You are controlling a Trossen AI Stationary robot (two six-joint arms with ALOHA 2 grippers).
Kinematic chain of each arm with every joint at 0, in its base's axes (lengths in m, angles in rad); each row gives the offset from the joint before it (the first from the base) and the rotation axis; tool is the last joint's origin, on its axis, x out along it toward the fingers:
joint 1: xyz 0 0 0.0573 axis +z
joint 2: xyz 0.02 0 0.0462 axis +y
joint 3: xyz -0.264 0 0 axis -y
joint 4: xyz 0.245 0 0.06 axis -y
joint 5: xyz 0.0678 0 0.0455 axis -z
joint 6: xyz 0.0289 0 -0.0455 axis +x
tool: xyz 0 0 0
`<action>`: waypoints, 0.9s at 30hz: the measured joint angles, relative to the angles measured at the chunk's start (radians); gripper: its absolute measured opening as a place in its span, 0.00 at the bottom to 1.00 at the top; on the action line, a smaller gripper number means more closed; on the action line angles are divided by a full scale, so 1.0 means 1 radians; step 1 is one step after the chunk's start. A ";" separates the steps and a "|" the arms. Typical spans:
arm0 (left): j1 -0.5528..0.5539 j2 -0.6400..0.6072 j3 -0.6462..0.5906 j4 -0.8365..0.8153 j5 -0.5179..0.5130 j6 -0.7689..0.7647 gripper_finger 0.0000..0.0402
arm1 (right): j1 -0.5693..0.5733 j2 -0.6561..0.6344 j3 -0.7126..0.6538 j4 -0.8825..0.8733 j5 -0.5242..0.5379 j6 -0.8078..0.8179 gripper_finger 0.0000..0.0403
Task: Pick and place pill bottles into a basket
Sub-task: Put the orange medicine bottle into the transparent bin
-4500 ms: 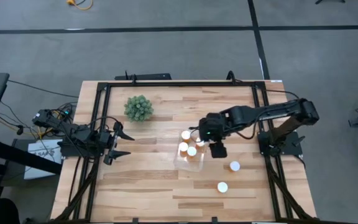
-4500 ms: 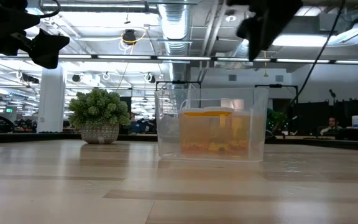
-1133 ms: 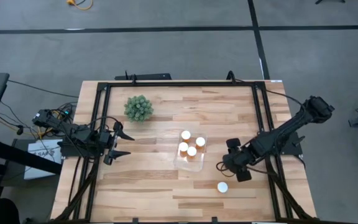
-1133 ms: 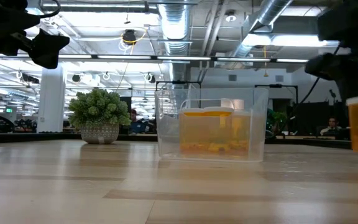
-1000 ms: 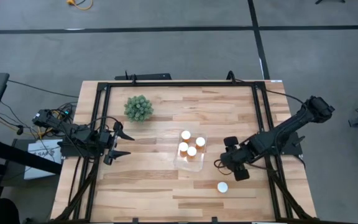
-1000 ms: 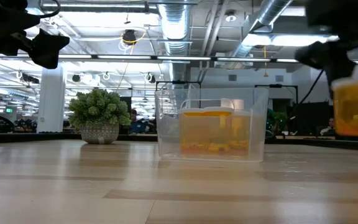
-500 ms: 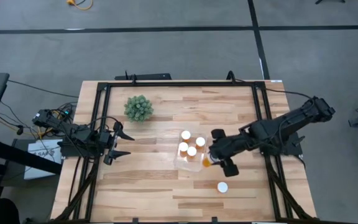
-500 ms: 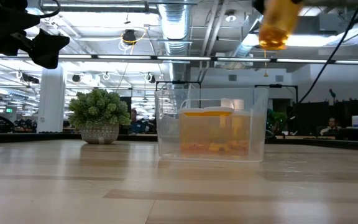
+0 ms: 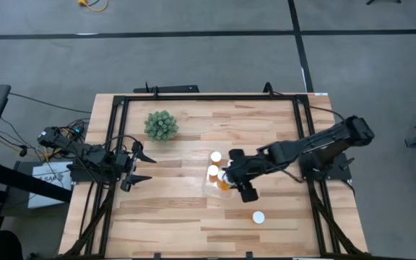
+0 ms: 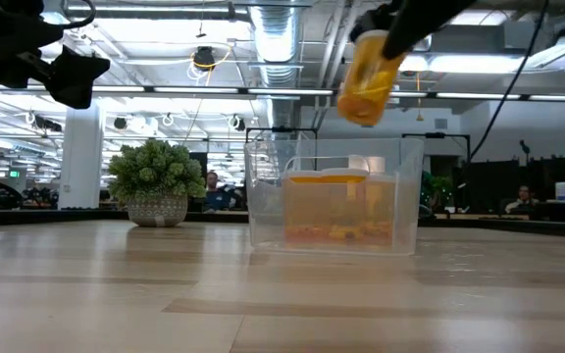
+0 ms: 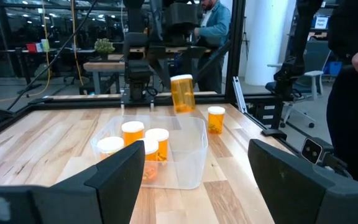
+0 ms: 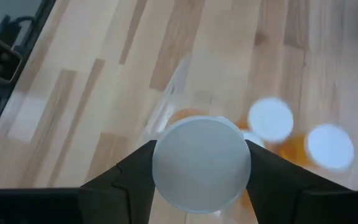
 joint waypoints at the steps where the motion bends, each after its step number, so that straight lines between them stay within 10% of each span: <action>1: 0.000 0.001 0.000 0.000 0.000 0.000 0.69 | -0.005 0.019 0.016 0.010 0.000 -0.006 0.49; 27: 0.000 0.002 0.000 0.000 0.000 0.000 0.69 | -0.117 0.342 0.270 -0.080 -0.077 -0.094 0.48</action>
